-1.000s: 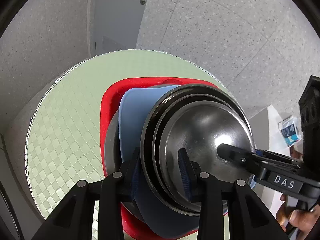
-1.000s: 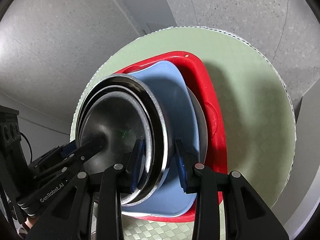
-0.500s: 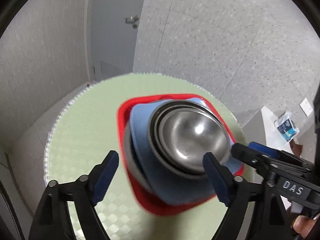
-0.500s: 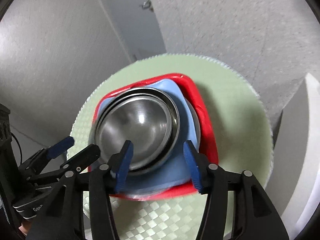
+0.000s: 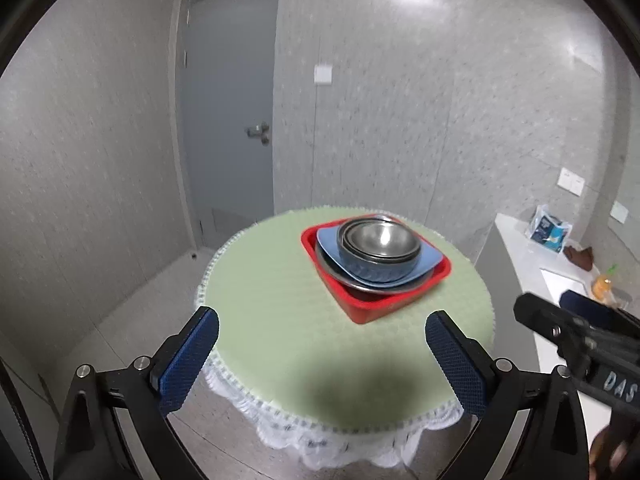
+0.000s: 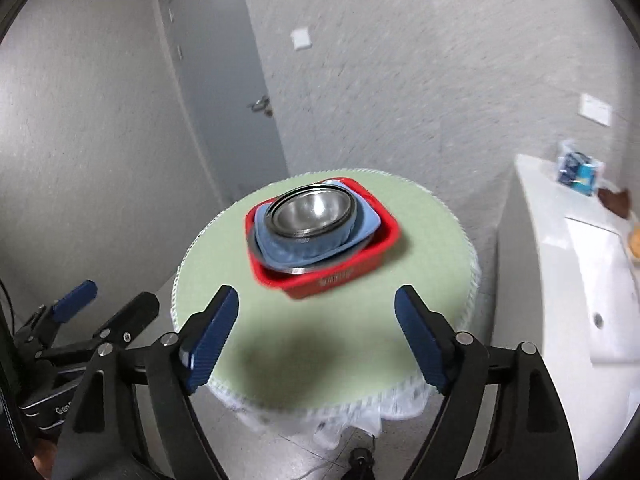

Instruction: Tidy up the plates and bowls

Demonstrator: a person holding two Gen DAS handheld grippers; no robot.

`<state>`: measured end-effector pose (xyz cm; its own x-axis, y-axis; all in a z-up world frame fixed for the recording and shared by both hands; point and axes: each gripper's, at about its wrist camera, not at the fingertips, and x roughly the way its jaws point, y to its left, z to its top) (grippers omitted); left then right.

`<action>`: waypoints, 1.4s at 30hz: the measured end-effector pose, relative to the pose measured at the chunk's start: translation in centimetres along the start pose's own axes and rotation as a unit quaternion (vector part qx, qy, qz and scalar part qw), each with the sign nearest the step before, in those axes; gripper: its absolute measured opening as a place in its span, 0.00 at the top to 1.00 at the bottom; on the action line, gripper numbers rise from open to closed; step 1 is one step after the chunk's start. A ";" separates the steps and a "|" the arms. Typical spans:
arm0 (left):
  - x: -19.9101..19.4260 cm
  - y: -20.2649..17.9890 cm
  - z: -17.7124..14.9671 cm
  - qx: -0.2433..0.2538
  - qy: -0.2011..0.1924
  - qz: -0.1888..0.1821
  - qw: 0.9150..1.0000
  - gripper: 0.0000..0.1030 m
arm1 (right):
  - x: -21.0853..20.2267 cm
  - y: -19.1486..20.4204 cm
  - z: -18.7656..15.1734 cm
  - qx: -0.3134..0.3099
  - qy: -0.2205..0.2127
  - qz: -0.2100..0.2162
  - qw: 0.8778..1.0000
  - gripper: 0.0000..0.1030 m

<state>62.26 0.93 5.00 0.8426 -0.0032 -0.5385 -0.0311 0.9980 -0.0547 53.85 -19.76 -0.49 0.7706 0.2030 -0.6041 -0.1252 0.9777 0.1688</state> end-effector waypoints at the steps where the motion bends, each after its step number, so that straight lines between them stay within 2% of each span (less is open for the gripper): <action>1: -1.9 0.1 -0.9 0.006 -0.006 0.001 1.000 0.01 | -1.5 0.4 -0.8 -0.001 -0.007 -0.009 1.000 0.19; 4: -7.3 0.6 -3.5 0.012 -0.025 -0.009 1.000 0.01 | -6.3 1.9 -3.4 0.002 -0.031 -0.028 0.999 0.15; 7: -12.3 0.4 -5.7 0.009 -0.039 -0.015 0.999 0.01 | -10.3 3.0 -5.6 0.004 -0.052 -0.043 0.998 0.05; 11: -19.3 0.0 -9.9 0.028 -0.068 -0.003 0.997 0.01 | -14.8 3.2 -8.4 -0.007 -0.079 -0.057 0.995 0.05; 16: -25.9 -1.0 -16.0 0.027 -0.075 0.003 0.997 0.01 | -20.3 2.3 -12.3 -0.009 -0.102 -0.047 0.994 0.01; 25: -37.3 -4.5 -25.7 0.014 -0.095 0.001 0.995 0.01 | -28.0 0.6 -18.5 -0.039 -0.124 -0.061 0.990 0.00; 29: -41.5 -5.6 -28.7 0.013 -0.105 0.006 0.994 0.01 | -30.7 0.4 -20.6 -0.042 -0.135 -0.051 0.989 0.00; 35: -45.5 -6.2 -31.6 0.012 -0.119 0.011 0.993 0.01 | -33.4 0.5 -23.2 -0.053 -0.150 -0.055 0.986 0.00; 42: -47.0 -6.3 -34.0 0.016 -0.125 0.012 0.992 0.01 | -35.3 0.4 -25.5 -0.049 -0.157 -0.053 0.985 0.00</action>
<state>4.57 -7.36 2.01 0.9488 0.0320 -0.3143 -0.0385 0.9992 -0.0147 10.68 -25.12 1.00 0.9357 0.0879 -0.3416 -0.0816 0.9961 0.0328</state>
